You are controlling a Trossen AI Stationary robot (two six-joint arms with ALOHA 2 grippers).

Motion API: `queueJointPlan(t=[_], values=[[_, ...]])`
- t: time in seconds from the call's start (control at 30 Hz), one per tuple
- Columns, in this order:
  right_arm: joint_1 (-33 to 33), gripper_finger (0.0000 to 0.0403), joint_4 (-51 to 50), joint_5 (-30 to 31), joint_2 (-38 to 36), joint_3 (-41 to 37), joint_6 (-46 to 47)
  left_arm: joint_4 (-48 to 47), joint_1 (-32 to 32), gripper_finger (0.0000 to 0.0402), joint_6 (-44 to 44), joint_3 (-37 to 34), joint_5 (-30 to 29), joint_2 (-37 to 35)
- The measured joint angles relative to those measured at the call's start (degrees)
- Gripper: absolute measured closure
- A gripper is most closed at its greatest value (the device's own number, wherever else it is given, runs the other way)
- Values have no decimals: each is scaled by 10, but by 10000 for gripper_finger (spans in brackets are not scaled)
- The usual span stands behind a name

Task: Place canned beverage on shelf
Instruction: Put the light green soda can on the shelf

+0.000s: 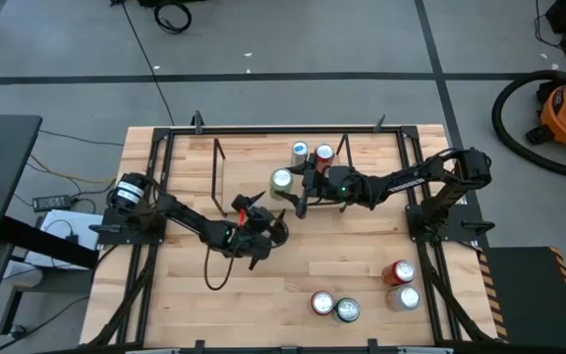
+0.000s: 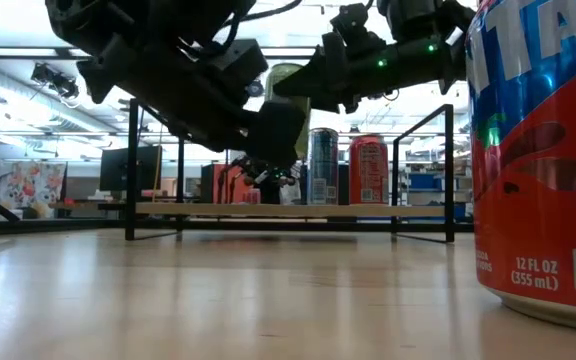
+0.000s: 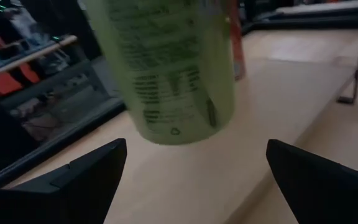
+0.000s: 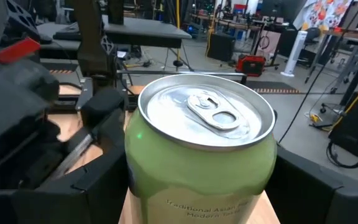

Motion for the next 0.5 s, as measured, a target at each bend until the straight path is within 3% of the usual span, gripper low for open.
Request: queueJointPlan(t=[0.23,0.5], values=[[0,80,-5,-7,0,0,0,17,-24,3,-14,-25,-46,0],[0,80,4,-28,1,-4,6,80,-31,4,-11,-48,17,-1]])
